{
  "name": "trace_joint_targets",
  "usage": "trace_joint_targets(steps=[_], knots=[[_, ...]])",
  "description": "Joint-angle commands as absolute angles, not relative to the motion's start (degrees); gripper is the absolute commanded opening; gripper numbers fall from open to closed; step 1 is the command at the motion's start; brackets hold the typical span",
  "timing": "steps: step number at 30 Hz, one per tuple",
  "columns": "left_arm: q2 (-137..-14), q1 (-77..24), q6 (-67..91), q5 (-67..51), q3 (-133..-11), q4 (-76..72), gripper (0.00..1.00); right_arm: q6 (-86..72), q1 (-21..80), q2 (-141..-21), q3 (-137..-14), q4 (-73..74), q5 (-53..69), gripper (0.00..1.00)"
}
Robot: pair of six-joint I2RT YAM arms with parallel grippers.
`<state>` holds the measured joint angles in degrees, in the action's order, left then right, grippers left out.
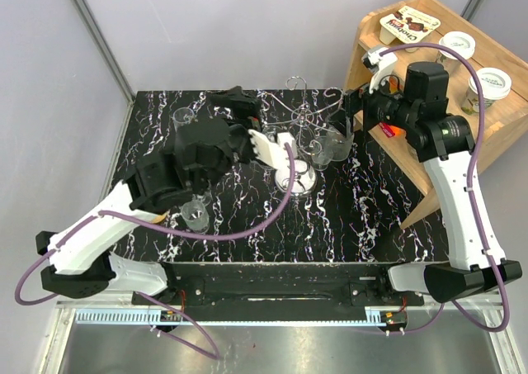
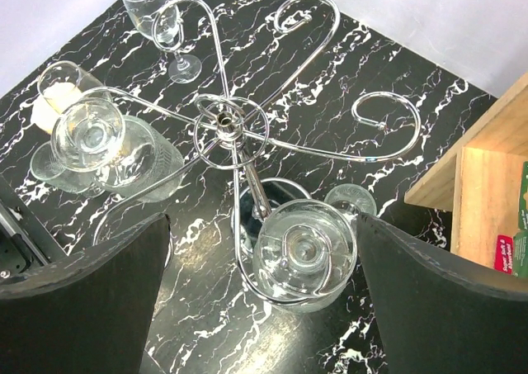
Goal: Place the wine glass upside down on the wine glass rack
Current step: Turn the wine glass upside down at the wine rack.
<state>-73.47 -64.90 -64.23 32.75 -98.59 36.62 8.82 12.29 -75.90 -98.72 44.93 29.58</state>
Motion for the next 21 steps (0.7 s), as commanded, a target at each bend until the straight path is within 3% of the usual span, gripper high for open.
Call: trace_joint_targets(steps=[1,6,11,21], knots=[[-72.1,-58.1,-56.6,25.9,-105.0,50.1,0.99,11.0,12.0,-74.4,-100.3,44.0,31.9,1.0],[-72.7,-46.5,-55.7,14.9,-107.7,64.4,0.99,11.4,12.0,-74.3,-100.6,44.6,32.6,0.99],[-70.1,-38.8,-57.8,10.5,-97.8,68.6,0.99,11.2,12.0,-72.7,-101.1,43.6,35.3,0.99],[-66.9,-34.4,-58.0,-4.0,-88.4,78.7,0.95,12.8,12.3,-76.3,-106.5,51.1,42.4,0.98]])
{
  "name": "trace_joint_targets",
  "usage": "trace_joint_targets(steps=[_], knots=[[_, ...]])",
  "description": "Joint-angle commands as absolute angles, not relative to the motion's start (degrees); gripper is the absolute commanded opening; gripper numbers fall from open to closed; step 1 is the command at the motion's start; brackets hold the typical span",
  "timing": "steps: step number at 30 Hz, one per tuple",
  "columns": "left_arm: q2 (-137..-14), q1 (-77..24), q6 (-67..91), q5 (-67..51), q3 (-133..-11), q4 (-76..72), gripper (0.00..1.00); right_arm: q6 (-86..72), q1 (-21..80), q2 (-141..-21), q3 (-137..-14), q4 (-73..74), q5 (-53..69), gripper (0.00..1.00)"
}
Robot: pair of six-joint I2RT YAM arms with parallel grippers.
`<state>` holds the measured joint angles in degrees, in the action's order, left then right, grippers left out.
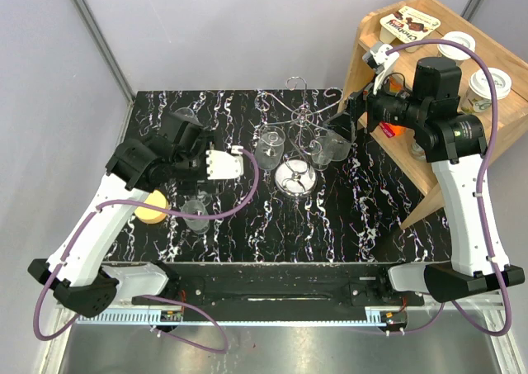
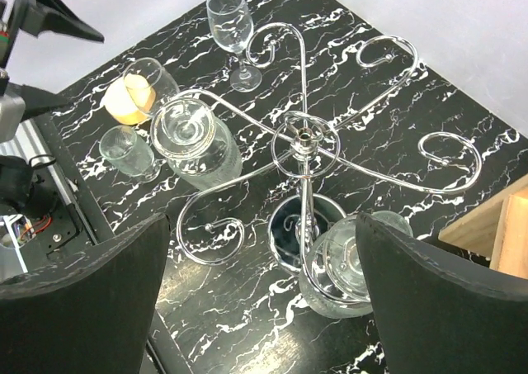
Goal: Place the wine glass upside down on the wine glass rack
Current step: Turn the wine glass upside down at the wine rack, then pick up the wine glass at the center of the board.
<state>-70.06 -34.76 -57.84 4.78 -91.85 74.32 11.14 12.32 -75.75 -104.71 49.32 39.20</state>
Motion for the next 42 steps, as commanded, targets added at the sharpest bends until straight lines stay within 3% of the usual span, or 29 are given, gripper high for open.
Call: trace_joint_targets(steps=[1,16,36,42], knots=[[-66.4,-34.4,-58.3,-4.4,-86.5,78.7,0.95,13.4,12.5,-76.4,-106.6,51.2,42.2,0.98],[-64.4,-34.3,-61.6,-8.9,-66.8,75.9,0.75,13.0,12.7,-76.9,-104.3,50.2,42.2,0.96],[-66.4,-27.5,-66.6,-12.3,-56.2,70.5,0.73,12.7,12.7,-75.4,-100.6,48.5,42.5,0.96],[-67.5,-27.1,-66.8,-11.9,-53.2,67.3,0.63,12.9,12.7,-75.1,-100.4,48.3,42.4,0.96]])
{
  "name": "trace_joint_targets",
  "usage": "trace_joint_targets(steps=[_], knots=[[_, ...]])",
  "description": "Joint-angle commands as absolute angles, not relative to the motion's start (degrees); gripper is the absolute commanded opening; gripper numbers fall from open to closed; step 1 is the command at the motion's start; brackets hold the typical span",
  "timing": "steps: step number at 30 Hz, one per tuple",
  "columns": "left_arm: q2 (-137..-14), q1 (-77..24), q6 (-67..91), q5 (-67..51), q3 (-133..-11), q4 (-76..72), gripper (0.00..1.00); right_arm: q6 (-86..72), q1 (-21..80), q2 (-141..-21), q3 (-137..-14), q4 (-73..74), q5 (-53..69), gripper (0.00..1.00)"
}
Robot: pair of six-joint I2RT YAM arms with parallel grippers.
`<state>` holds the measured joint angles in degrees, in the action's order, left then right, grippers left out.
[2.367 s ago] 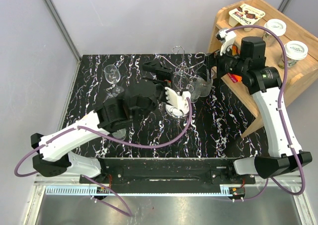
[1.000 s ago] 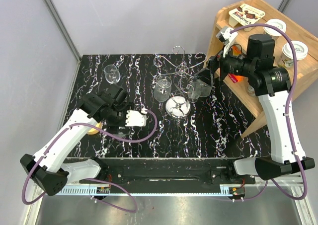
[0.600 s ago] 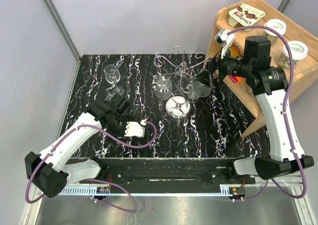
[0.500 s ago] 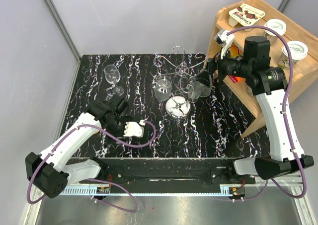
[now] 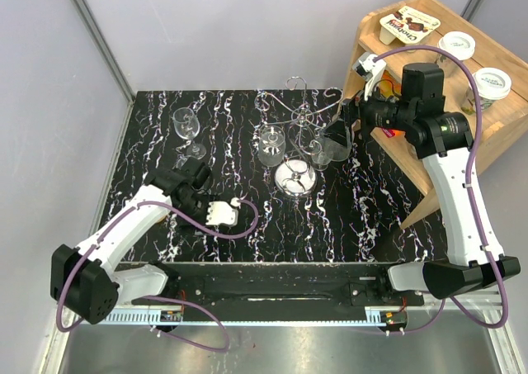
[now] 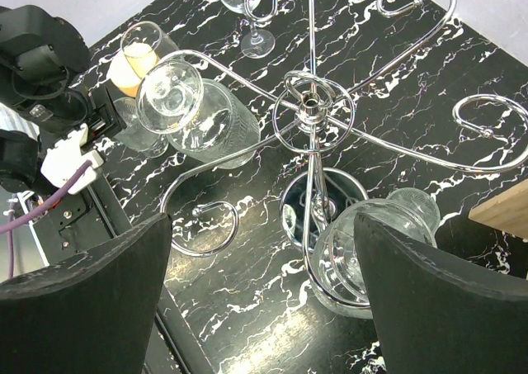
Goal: Place the wine glass upside down on the wine glass rack
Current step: Pick up the wine glass at the center of the board.
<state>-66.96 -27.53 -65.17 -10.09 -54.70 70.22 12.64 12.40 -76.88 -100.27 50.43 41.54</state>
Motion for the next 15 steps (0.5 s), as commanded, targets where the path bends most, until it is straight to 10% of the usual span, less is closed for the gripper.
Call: trace_joint_targets(steps=[1,15], knots=[[-67.8,-27.1,-66.6,-11.8,-52.9,67.2,0.6,12.9,12.7,-75.1,-100.5,48.4,42.4,0.96],[-68.6,-26.9,-64.1,-12.2,-52.0,65.9,0.18,12.7,12.7,-73.9,-100.4,48.5,42.0,0.96]])
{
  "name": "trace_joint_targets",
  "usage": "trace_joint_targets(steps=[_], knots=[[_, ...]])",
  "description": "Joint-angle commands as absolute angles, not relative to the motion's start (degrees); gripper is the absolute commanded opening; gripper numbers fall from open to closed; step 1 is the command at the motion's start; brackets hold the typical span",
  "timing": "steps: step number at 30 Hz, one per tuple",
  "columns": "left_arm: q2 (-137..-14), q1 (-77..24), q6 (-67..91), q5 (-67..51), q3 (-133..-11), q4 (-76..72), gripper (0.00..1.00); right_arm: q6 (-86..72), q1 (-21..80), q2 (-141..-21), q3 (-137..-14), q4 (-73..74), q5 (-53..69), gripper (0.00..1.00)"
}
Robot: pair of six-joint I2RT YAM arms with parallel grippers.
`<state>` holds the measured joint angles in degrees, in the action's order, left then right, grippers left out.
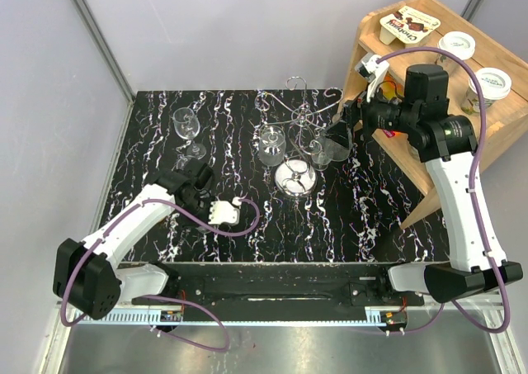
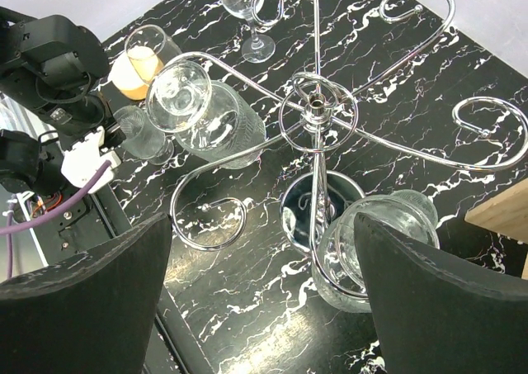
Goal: Place the wine glass upside down on the wine glass rack
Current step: Pick up the wine glass at the center of the board, then turn the wine glass upside down at the wine rack.
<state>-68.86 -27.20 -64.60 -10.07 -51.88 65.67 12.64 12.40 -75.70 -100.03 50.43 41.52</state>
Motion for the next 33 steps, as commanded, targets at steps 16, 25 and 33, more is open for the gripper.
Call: trace_joint_targets(steps=[16,25,33], knots=[[-63.9,-27.4,-56.2,-35.2,-83.6,77.7,0.0,10.7,12.7,-75.8,-105.2,49.9,47.9,0.98],[-67.1,-27.4,-49.8,-41.5,-110.4,77.7,0.0,8.0,14.1,-77.4,-106.7,47.3,53.1,0.98],[-68.9,-27.4,-38.5,-48.2,-117.3,62.8,0.0,0.4,17.7,-76.7,-102.2,32.4,59.1,0.99]])
